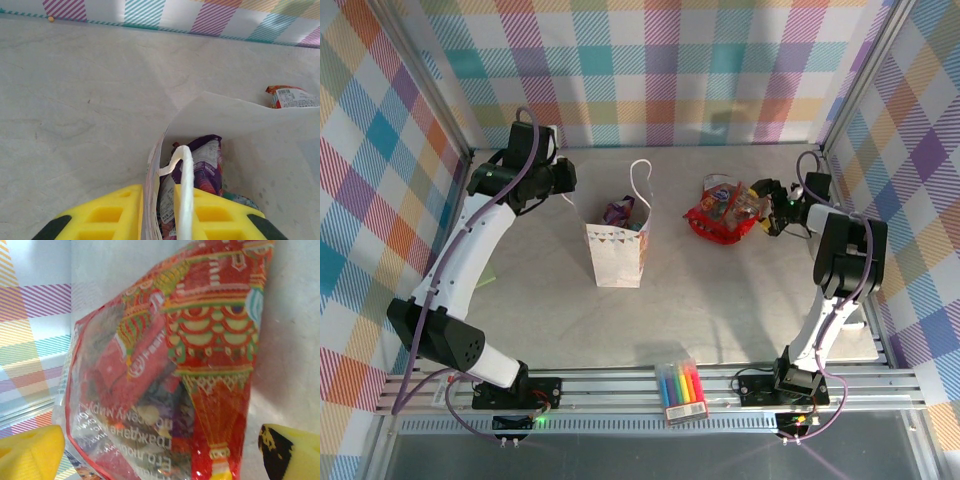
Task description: Place the snacks into the paper bag
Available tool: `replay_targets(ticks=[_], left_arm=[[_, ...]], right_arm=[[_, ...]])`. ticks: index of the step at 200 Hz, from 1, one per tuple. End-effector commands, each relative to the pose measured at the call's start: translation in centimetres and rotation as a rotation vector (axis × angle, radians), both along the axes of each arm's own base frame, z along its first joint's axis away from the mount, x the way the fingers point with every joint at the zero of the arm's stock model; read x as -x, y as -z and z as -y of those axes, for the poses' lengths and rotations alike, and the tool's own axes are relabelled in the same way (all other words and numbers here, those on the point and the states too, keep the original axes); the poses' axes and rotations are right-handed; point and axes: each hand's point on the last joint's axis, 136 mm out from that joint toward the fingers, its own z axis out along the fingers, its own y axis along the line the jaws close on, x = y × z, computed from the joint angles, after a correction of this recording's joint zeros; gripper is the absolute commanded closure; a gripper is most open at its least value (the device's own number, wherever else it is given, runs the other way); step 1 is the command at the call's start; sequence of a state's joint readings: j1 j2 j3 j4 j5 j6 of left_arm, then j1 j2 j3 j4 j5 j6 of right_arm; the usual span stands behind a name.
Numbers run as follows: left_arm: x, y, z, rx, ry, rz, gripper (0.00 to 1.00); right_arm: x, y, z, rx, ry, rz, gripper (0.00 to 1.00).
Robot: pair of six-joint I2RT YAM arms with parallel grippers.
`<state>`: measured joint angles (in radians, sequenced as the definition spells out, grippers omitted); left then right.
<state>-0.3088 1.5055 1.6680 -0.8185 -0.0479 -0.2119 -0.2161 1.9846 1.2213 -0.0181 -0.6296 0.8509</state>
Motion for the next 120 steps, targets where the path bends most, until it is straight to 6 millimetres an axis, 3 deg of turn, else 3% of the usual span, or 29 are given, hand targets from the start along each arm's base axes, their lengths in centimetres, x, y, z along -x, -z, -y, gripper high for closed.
replay_targets(ticks=[1, 37, 86, 120], left_arm=[[-0.4, 0.5, -0.6, -0.023, -0.018, -0.019, 0.77], [-1.0, 1.0, -0.2, -0.01, -0.014, -0.037, 0.77], [-0.9, 0.4, -0.5, -0.022, -0.021, -0.025, 0.76], [-0.9, 0.3, -0.6, -0.026, -0.024, -0.019, 0.76]], right_arm=[[-2.0, -1.9, -0.7, -0.028, -0.036, 0.086, 0.0], [-2.9, 0.0, -2.0, -0.036, -0.057, 0.031, 0.02], [-2.2, 2.0, -3.2, -0.037, -0.072, -0.059, 0.03], [-2.6, 2.7, -5.4, -0.049, -0.139, -0.071, 0.23]])
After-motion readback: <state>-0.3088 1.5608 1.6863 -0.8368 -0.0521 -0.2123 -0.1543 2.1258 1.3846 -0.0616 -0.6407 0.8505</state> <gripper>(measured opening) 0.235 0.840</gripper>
